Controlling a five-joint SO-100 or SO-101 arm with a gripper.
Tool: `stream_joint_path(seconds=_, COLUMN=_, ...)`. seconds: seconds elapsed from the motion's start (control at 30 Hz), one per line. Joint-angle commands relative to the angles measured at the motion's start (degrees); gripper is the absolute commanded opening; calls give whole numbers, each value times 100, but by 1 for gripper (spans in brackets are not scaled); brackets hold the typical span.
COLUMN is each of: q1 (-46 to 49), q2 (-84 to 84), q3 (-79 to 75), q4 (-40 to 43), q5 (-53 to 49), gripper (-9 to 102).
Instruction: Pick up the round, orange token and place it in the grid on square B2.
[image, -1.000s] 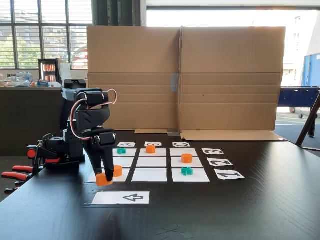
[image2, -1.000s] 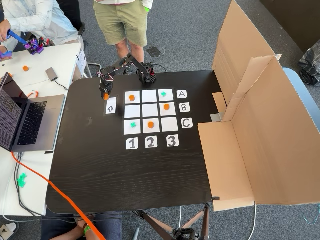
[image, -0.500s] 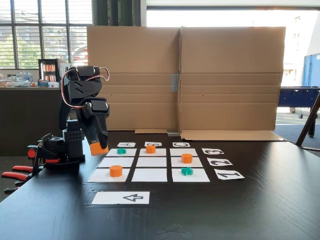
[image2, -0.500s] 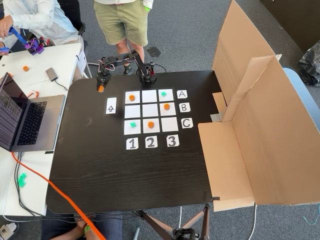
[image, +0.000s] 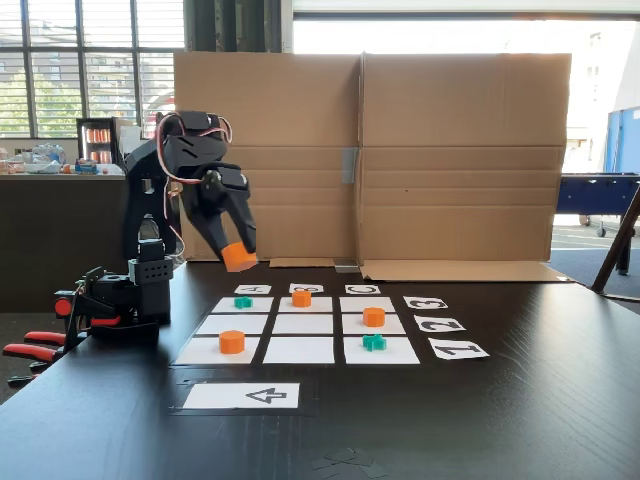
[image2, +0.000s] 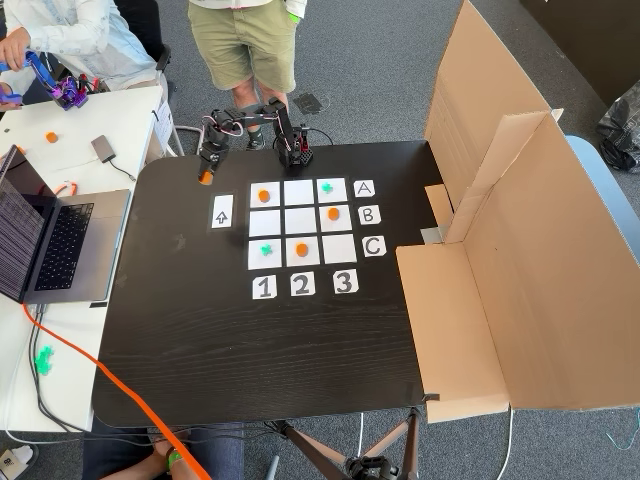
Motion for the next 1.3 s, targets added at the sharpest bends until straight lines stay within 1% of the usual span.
stream_joint_path(seconds=0.0, q1=-686, q2=562, q3=167, q4=53, q5=-44, gripper=-1)
stream_joint_path(seconds=0.17, q1=-2145, q2=923, q3=325, q4=404, q5=53, gripper=-1)
stream_joint_path(seconds=0.27, q1=-3041, q2=984, q3=510, q4=527, q5=334, gripper=-1)
stream_joint_path(seconds=0.37, q1=-3647, q2=844, q3=729, q4=527, q5=668, gripper=-1)
stream_joint_path(seconds=0.47, q1=-4043, q2=606, q3=958, q4=527, q5=905, gripper=-1)
stream_joint_path(seconds=0.7, q1=-4632, q2=-26, q3=1600, q4=378, q5=1327, gripper=-1)
stream_joint_path(seconds=0.87, q1=-4852, q2=-615, q3=1811, q4=185, q5=1538, gripper=-1)
stream_joint_path(seconds=1.27, q1=-4816, q2=-1336, q3=1925, q4=-158, q5=1714, gripper=-1)
